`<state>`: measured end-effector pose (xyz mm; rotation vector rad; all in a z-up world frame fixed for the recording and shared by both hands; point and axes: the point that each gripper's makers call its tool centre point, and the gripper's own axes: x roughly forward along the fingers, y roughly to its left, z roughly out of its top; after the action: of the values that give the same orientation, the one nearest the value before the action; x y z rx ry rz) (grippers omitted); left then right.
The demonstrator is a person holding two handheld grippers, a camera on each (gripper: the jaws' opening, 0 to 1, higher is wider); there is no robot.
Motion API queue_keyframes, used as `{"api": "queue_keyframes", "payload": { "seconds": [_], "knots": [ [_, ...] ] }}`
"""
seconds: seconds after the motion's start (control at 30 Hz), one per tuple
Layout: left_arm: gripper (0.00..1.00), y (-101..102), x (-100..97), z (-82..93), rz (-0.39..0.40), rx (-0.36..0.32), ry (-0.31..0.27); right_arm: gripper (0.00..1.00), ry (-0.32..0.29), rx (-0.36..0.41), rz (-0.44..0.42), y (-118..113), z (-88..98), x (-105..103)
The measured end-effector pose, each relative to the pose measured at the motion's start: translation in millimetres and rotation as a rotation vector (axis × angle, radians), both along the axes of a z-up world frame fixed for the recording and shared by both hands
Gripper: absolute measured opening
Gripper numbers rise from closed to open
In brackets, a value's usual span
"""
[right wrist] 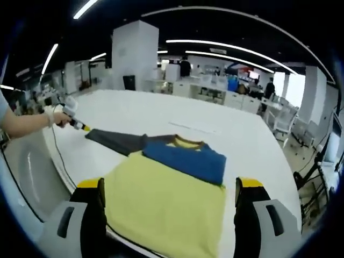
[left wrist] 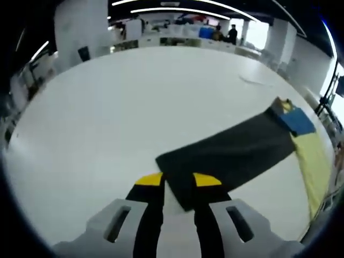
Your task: Fold the garment on the visible template until the final outline fits inside the template.
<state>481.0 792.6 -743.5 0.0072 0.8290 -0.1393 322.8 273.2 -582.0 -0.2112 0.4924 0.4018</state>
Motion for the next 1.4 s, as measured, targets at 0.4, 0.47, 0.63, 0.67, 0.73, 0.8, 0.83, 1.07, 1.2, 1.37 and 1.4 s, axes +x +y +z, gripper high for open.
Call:
{"api": "queue_keyframes", "payload": {
  "seconds": [0.4,0.47,0.63,0.67,0.73,0.8,0.83,1.07,1.2,1.37,1.4],
  "knots": [
    [0.17,2.1,-0.5,-9.3,0.007,0.000,0.010,1.00,0.018,-0.013,-0.006,-1.9,-4.9,-1.4],
    [0.17,2.7,-0.8,-11.8,0.009,-0.003,0.014,1.00,0.015,-0.015,-0.012,-2.7,-4.1,-0.9],
    [0.17,3.2,-0.9,-15.6,0.020,-0.007,0.004,1.00,0.000,0.008,-0.028,-4.3,1.2,0.9],
    [0.17,3.2,-1.4,-16.8,0.020,-0.007,0.007,1.00,0.001,0.008,-0.029,-4.4,1.3,0.8],
    [0.16,4.0,-3.0,-20.3,0.017,0.005,0.016,1.00,0.003,0.009,-0.029,-4.0,0.9,0.2],
    [0.17,4.7,-0.1,-19.0,0.031,-0.006,-0.010,1.00,0.007,0.015,-0.031,-3.3,0.2,-0.5],
    [0.17,5.9,-2.1,-20.0,0.038,-0.006,0.004,1.00,0.007,0.014,-0.031,-2.8,0.0,-1.0],
    [0.15,9.7,4.2,-21.2,0.044,-0.007,-0.006,1.00,0.017,0.010,-0.025,1.0,-1.5,-2.7],
    [0.14,6.3,4.4,-20.9,0.003,0.015,-0.008,1.00,0.024,0.015,-0.033,0.5,-3.3,-4.5],
    [0.14,6.0,5.3,-20.7,0.000,0.019,-0.012,1.00,0.034,0.019,-0.037,1.2,-6.3,-9.1],
    [0.14,6.3,5.7,-20.7,-0.002,0.019,-0.015,1.00,0.034,0.019,-0.037,1.0,-6.3,-9.6]
  ]
}}
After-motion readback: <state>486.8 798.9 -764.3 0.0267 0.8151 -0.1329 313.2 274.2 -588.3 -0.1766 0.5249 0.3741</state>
